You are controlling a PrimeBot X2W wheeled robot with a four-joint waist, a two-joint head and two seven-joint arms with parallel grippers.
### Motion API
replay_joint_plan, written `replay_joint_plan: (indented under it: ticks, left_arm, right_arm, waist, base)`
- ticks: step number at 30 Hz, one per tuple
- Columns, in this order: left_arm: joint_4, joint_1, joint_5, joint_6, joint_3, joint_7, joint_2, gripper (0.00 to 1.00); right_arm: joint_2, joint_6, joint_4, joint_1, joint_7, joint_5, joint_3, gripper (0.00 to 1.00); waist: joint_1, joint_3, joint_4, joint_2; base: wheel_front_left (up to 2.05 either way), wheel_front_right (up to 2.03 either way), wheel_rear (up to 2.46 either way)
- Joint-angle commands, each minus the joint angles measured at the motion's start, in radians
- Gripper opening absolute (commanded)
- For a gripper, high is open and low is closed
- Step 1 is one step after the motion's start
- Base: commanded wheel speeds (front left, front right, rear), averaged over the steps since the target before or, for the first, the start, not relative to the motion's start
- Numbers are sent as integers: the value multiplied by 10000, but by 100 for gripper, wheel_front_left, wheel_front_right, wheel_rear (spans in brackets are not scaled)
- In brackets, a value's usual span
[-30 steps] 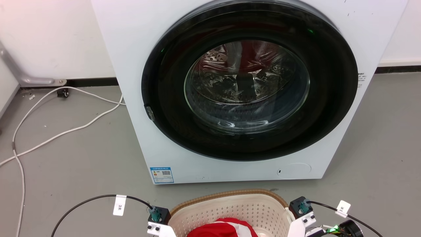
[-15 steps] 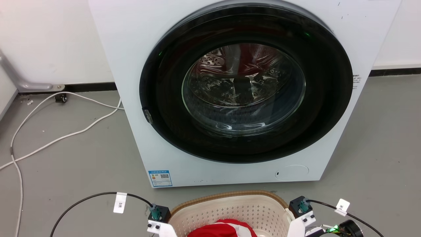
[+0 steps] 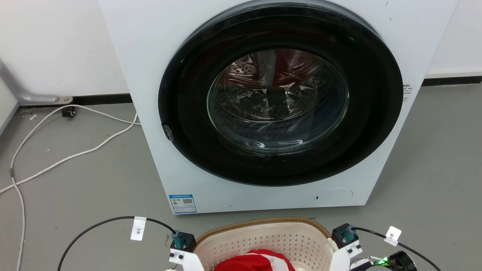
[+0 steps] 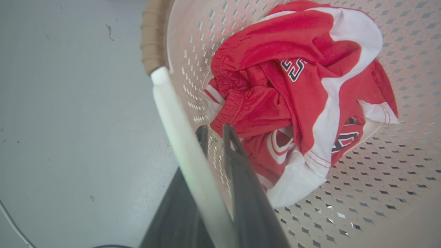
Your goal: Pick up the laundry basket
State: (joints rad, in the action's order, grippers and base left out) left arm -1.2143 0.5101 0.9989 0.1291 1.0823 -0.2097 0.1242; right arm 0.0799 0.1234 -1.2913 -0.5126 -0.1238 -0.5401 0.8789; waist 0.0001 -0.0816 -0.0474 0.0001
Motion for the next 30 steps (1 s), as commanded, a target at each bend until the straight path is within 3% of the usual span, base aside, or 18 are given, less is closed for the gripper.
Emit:
replay_joint_plan:
  ticks: [1,30]
  left_arm:
    - [102,122,-4,14,115,-38,-119,0]
    - [61,244,749,14,905,-21,-66,0]
  right_arm:
    - [-228,133,128,-203,29,-46,101,0]
    - [-154,133,89,-252,30,-726,737,0]
  waist:
    - [-1,-2,1,-1]
    - [-1,0,-40,-1]
  base:
    - [0,0,0]
    - [0,0,0]
